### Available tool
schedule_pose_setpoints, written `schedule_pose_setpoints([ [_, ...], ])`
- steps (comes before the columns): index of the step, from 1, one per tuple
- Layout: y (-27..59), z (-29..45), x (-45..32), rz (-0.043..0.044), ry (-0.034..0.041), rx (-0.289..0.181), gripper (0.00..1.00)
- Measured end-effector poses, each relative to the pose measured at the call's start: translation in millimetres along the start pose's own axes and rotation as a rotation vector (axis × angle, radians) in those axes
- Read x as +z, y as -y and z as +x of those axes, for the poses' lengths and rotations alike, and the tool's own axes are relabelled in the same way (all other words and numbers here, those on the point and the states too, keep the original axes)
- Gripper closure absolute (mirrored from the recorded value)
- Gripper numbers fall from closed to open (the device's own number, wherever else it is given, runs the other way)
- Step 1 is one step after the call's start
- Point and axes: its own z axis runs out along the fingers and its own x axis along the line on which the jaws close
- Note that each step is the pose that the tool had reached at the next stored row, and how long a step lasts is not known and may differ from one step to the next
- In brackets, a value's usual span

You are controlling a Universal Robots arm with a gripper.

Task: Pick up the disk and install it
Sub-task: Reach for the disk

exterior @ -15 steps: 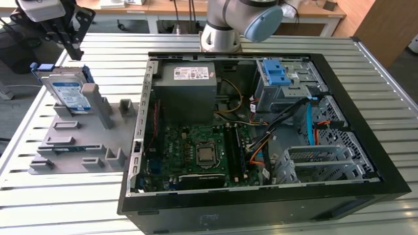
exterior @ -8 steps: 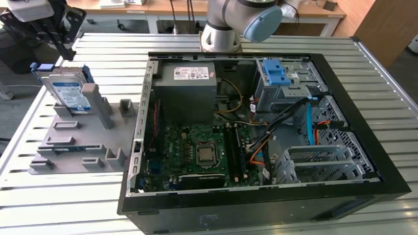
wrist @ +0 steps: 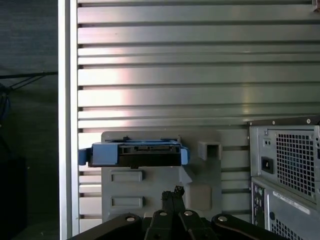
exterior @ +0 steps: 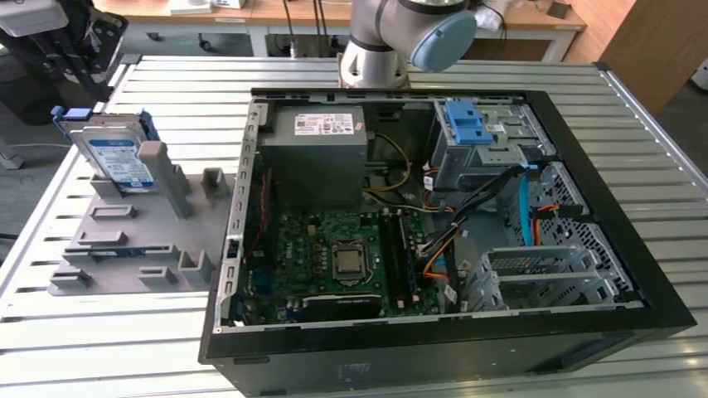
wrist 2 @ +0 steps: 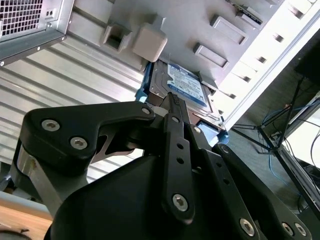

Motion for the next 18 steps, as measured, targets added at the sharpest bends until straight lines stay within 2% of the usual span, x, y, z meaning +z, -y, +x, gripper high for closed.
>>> schedule_pose_setpoints([
  [5, -2.0, 11.7, 0.7, 0.0000, 0.0000, 0.000, 0.89],
  [12, -10.9, 29.4, 4.0, 0.0002, 0.0000, 0.000, 0.89],
  [18, -14.9, 44.2, 5.7, 0.0002, 0.0000, 0.000, 0.89],
])
